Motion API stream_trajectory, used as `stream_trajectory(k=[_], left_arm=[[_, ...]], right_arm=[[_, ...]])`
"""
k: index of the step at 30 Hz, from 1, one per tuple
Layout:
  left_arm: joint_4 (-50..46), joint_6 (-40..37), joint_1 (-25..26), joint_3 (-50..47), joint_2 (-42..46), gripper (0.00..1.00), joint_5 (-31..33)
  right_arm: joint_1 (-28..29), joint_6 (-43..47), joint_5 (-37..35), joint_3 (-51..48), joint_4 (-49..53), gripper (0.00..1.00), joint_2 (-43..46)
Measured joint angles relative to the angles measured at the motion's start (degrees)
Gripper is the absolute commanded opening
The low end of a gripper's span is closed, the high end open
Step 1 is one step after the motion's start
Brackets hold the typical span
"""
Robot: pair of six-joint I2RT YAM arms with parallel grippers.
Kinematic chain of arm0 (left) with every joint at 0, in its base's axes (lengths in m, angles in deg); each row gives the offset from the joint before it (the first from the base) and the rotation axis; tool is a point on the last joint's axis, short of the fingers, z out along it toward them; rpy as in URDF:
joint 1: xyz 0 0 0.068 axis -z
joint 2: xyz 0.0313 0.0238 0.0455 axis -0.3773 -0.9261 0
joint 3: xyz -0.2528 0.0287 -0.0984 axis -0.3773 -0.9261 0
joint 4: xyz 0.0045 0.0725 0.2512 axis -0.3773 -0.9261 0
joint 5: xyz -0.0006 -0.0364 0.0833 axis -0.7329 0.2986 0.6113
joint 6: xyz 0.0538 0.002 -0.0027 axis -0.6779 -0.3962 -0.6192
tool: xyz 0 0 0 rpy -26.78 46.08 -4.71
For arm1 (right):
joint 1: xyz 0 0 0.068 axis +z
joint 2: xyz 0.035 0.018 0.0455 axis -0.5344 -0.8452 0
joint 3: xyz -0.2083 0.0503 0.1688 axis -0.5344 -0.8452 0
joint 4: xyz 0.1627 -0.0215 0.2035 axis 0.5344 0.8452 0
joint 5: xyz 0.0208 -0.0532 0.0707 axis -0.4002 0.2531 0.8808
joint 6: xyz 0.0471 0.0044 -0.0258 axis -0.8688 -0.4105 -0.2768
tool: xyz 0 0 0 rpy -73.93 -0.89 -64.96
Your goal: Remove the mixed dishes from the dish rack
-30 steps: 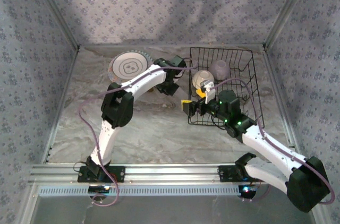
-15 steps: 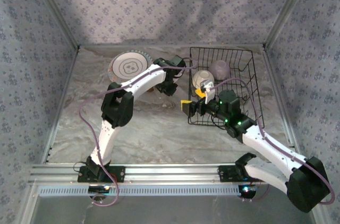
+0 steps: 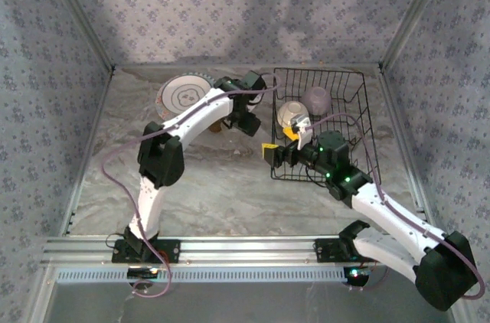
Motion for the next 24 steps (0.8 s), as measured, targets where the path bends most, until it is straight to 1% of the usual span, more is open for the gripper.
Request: stream_trajectory(k=[3,5,10,14,16,20,24], left_arm=[[-0.35,0.37,0.04,0.59,3.87,0.93,-0.24],[-0.63,0.50,0.04,0.70,6.29,0.99,-0.17],[-0.87,1.46,0.04,-0.68,12.55,0.99,1.03],[1.66,2.58,-0.13,-9.20,21.09,0.99,0.22],[3.72,3.43,-0.63,-14.56,26.12,0.99,-2.01],[9.42,5.73,-2.67,-24.94,36.20,0.99,-8.44],[14.19,8.48,-3.72,-31.87,42.73,0.99,-14.12]], right_arm=[[-0.04,-0.02,0.00,-0.17,0.37,1.00,1.38],[-0.09,-0.02,0.00,-0.17,0.52,1.00,2.12],[-1.33,-0.26,-0.07,-0.09,2.38,1.00,3.19],[-2.62,-0.55,-1.36,1.33,6.25,1.00,3.21],[-3.26,-0.66,-2.56,3.23,9.18,1.00,2.95],[-4.83,-0.90,-6.12,8.85,16.26,1.00,1.03],[-7.21,-1.84,-9.81,15.02,23.78,1.00,-3.17]])
